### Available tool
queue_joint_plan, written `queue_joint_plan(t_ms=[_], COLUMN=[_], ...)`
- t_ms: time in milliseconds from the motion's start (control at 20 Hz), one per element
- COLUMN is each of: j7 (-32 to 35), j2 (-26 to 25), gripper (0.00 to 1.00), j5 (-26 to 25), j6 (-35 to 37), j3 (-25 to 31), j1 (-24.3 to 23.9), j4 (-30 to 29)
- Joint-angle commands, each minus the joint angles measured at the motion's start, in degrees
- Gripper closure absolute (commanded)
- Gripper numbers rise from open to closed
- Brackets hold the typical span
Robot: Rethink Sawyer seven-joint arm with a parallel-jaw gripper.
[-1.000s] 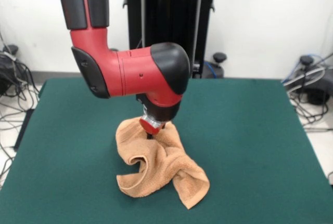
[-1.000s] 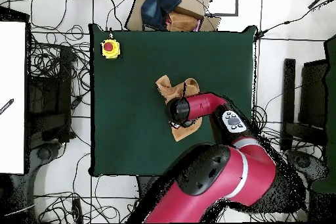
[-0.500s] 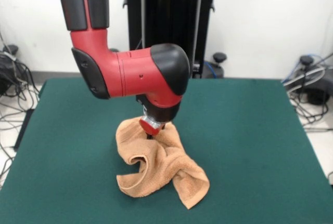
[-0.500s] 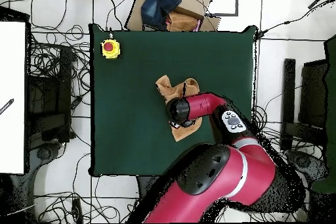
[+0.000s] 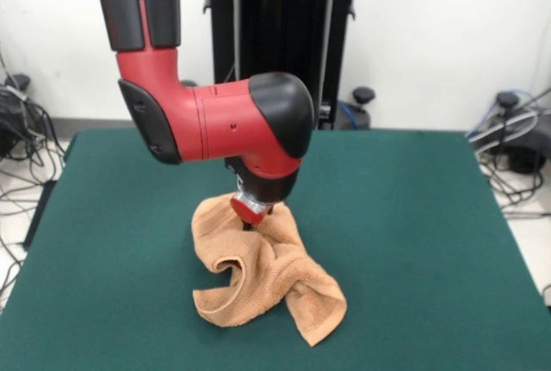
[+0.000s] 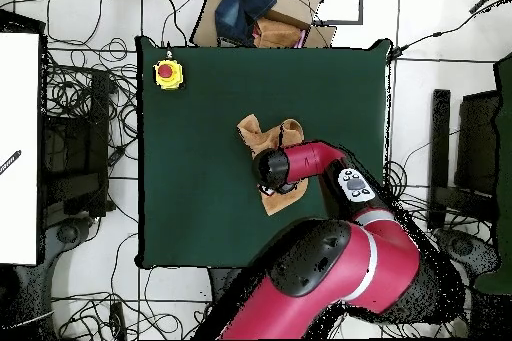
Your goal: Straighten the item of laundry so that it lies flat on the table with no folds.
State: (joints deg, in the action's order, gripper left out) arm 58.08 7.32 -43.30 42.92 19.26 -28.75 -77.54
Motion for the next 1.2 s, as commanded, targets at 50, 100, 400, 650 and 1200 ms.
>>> queue_joint_plan(t_ms=[50, 100, 400, 650, 1200], j7=[-2.72, -2.40, -1.44, -1.18, -2.01], j2=[-4.75, -4.74, -4.79, -4.82, -0.79], gripper=[1.00, 1.00, 1.00, 1.00, 1.00], j5=[-5.40, -5.43, -5.65, -5.46, -1.12], j6=[-5.53, -5.18, -4.31, -3.84, 5.30], j3=[0.47, 0.24, -0.11, -0.14, 0.29], j1=[1.76, 2.13, 2.86, 3.18, 4.39], j4=[3.96, 4.15, 4.75, 5.09, 4.15])
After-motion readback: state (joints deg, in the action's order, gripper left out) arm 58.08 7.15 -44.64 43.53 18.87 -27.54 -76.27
